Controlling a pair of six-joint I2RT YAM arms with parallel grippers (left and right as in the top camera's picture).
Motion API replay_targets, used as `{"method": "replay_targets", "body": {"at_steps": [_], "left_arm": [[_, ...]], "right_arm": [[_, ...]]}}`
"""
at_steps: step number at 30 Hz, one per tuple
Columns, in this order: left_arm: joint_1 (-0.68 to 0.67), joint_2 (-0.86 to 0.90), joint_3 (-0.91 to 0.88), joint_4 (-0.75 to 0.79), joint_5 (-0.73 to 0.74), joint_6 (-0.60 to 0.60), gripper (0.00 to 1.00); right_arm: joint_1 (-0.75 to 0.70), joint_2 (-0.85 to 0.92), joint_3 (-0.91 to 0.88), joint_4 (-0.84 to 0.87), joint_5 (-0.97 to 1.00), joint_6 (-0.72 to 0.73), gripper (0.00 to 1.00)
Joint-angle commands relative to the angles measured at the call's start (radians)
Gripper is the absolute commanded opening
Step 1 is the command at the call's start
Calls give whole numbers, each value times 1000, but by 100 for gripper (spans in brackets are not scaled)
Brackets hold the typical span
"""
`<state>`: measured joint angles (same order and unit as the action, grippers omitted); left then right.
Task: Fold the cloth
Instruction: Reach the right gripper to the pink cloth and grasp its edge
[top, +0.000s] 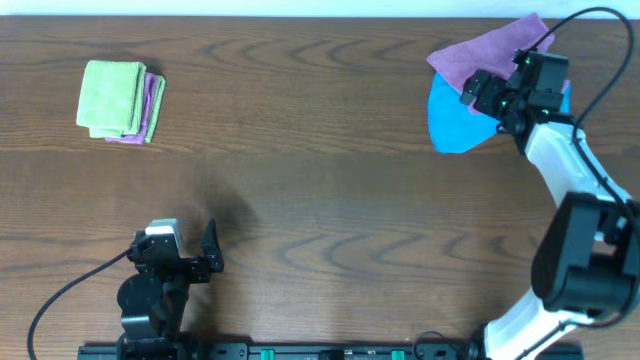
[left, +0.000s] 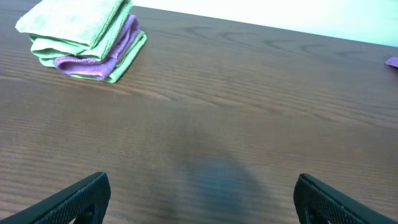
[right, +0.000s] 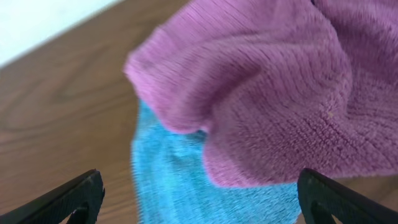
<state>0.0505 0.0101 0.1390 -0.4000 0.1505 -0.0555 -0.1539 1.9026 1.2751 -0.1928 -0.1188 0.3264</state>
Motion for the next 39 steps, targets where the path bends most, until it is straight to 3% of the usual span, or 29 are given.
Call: {"method": "replay_targets", "body": {"at_steps": [1,9,10,16,18,25,26,27,28,30,31,36,39], "left_arm": [[3,-6,-20,-7,0,-11,95],[3,-6,-20,-6,0,-11,95],[3,-6,-20,-6,0,-11,95],[3,-6,-20,-6,0,-11,95],[3,-6,-20,-6,0,-11,95],[3,-6,-20,-6,0,-11,96],[3,-6,-20,-6,0,-11,95],[3,-6,-20,-6,0,-11,95],[3,-6,-20,-6,0,-11,95],[3,-6,-20,-6,0,-11,95],[3,-6,-20,-6,0,-11,96],[3,-6,-20,-6,0,-11,96],[3,-6,-20,-6,0,-11,95]], "right_arm": [[-4,62,29,2,46,-32,99],[-6,110,32,20,161,-37,96],[-6,110,32,25,169,-36,88],[-10,112,32,32,201,-36,16],[-11,112,32,25,201,-36,1],[-18,112,32,-23,237,-36,4],[-20,112,32,-29,254,-36,22],[-24,112,32,-32,261,-36,31],[-27,112,32,-31,261,-36,32],[-35,117,32,-19,258,-35,48],[-38,124,32,-8,254,-35,50],[-46,161,32,31,182,-35,50],[-45,166,32,63,181,-24,40]]}}
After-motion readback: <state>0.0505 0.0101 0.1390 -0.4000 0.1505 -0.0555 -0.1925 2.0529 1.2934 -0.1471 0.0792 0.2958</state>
